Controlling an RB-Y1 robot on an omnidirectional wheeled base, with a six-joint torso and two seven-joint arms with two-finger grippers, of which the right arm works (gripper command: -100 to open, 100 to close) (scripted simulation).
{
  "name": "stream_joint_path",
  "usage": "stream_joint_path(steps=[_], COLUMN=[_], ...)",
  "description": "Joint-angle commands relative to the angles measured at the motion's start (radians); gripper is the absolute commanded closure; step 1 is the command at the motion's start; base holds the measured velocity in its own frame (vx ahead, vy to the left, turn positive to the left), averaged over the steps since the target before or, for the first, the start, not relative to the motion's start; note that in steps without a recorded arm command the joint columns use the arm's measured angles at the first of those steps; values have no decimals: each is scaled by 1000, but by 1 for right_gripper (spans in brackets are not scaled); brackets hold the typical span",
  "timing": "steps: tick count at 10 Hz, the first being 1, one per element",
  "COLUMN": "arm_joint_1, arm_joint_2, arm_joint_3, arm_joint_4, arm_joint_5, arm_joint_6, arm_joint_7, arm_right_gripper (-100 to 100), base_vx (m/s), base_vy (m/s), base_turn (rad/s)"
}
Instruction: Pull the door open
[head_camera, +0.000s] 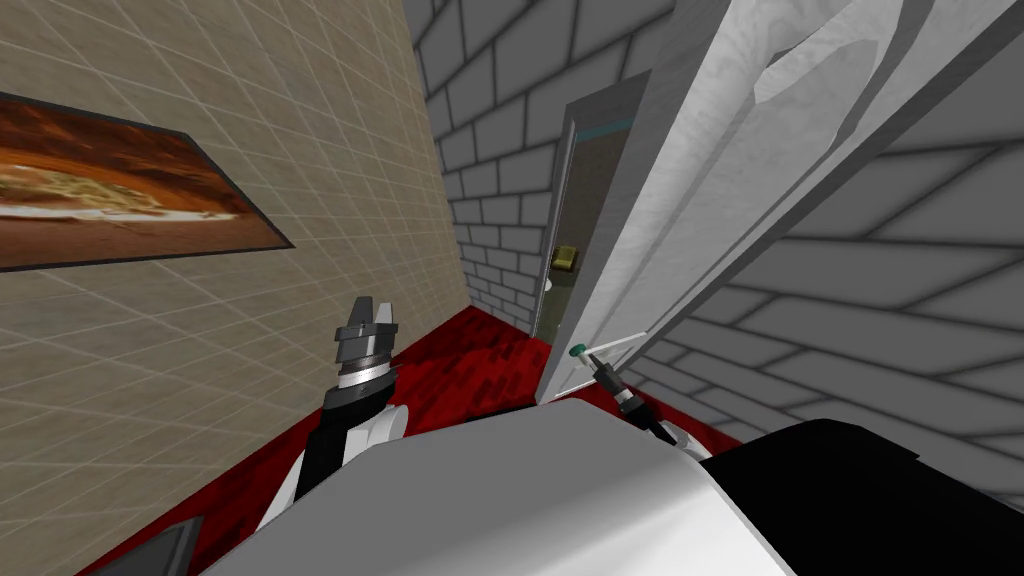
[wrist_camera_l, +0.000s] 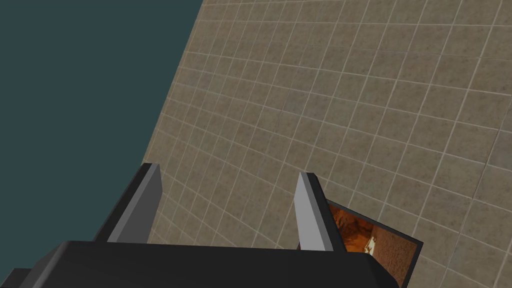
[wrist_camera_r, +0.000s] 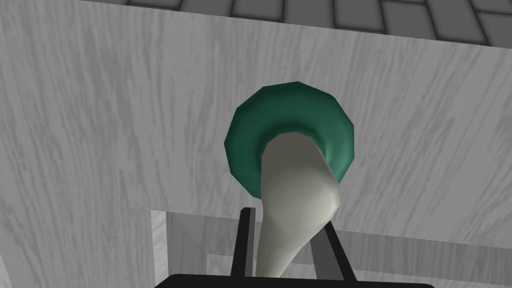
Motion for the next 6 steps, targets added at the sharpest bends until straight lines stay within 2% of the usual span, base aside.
stream_joint_path(steps=[1, 6], arm_joint_1=[-2, -8], arm_joint_2=[-2, -7], arm_joint_3=[2, 11], arm_joint_4=[4, 29], arm_joint_5=[0, -4], arm_joint_6=[-8, -33], arm_joint_7=[-1, -6], arm_right_gripper=[100, 100], base_vx=[-183, -172], base_vy=[-68, -72], base_turn=[149, 137])
